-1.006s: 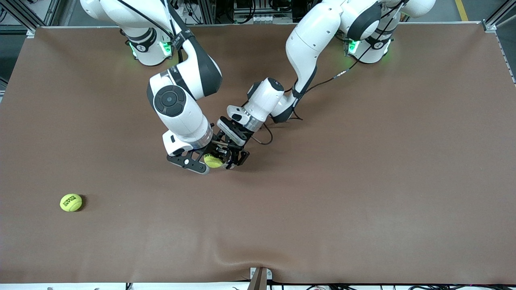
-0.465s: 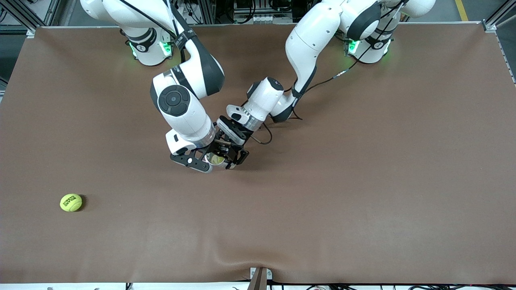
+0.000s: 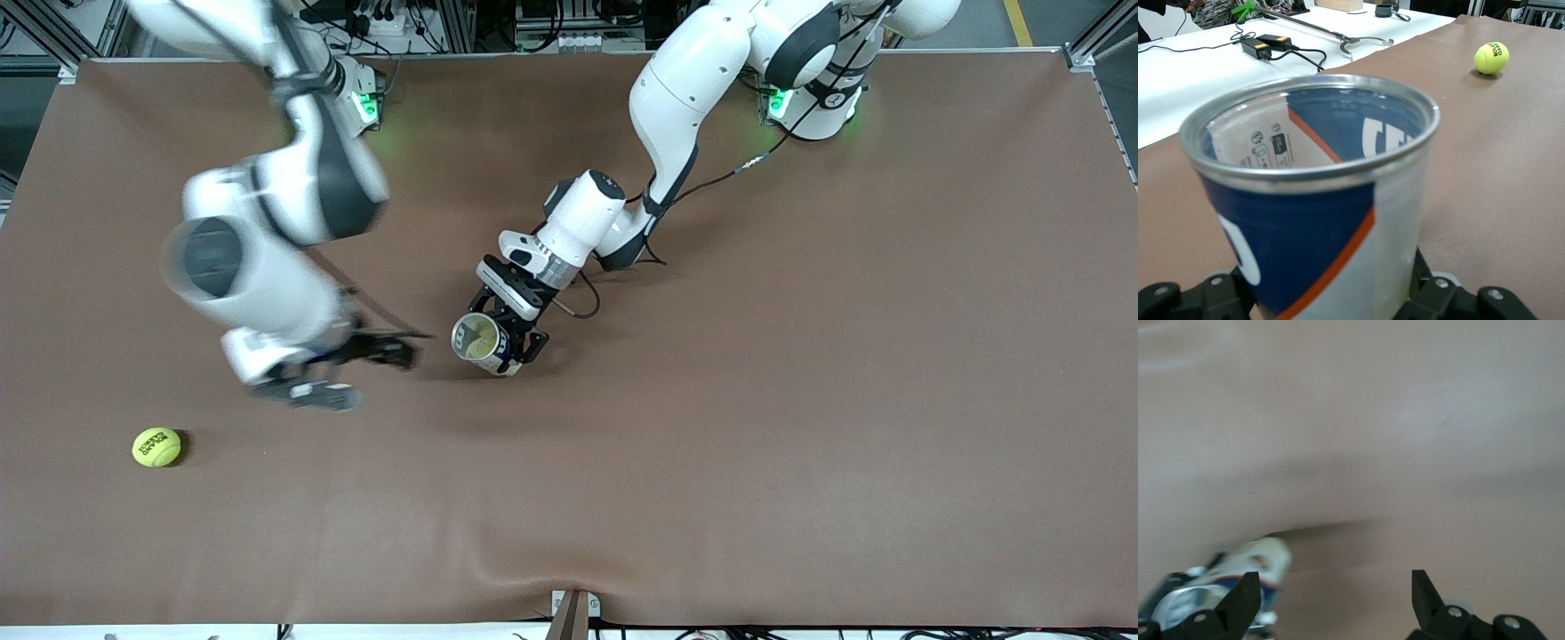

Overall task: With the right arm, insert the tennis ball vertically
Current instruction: 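Reach the right gripper to the second ball and grasp it, then carry the second ball with the right gripper over the can, then push the second ball into the can rim and open the right gripper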

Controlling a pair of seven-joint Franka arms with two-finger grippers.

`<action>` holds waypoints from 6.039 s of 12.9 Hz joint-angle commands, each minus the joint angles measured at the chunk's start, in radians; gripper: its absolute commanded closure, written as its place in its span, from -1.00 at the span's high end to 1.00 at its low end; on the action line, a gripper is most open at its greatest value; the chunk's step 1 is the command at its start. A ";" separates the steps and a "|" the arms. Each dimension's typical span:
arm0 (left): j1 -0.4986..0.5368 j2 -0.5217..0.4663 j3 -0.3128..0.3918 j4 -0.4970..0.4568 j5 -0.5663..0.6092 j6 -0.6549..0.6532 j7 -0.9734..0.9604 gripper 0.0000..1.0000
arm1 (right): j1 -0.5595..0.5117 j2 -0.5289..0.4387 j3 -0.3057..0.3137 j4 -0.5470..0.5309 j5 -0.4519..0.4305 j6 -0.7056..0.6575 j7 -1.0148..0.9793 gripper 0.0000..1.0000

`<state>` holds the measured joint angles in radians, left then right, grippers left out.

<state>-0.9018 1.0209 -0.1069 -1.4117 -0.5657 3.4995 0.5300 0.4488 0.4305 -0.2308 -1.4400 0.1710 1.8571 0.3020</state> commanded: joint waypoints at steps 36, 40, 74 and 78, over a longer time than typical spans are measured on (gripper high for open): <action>-0.012 -0.008 0.003 -0.001 -0.033 0.046 -0.002 1.00 | -0.627 0.435 0.107 0.009 -0.108 0.643 -0.885 -0.51; -0.012 -0.015 0.003 -0.012 -0.033 0.047 -0.002 1.00 | -0.622 0.406 0.122 0.010 -0.108 0.605 -0.906 -1.00; -0.011 -0.027 0.001 -0.020 -0.031 0.049 -0.031 1.00 | 0.153 0.090 0.182 0.076 -0.191 0.051 0.651 -1.00; -0.011 -0.035 0.001 -0.020 -0.033 0.049 -0.033 1.00 | 0.150 0.097 0.182 0.076 -0.192 0.051 0.649 -0.04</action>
<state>-0.9029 1.0160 -0.1106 -1.4089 -0.5713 3.5418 0.5030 0.5906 0.5315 -0.0423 -1.3598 -0.0009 1.9040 0.9332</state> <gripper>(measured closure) 0.000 0.352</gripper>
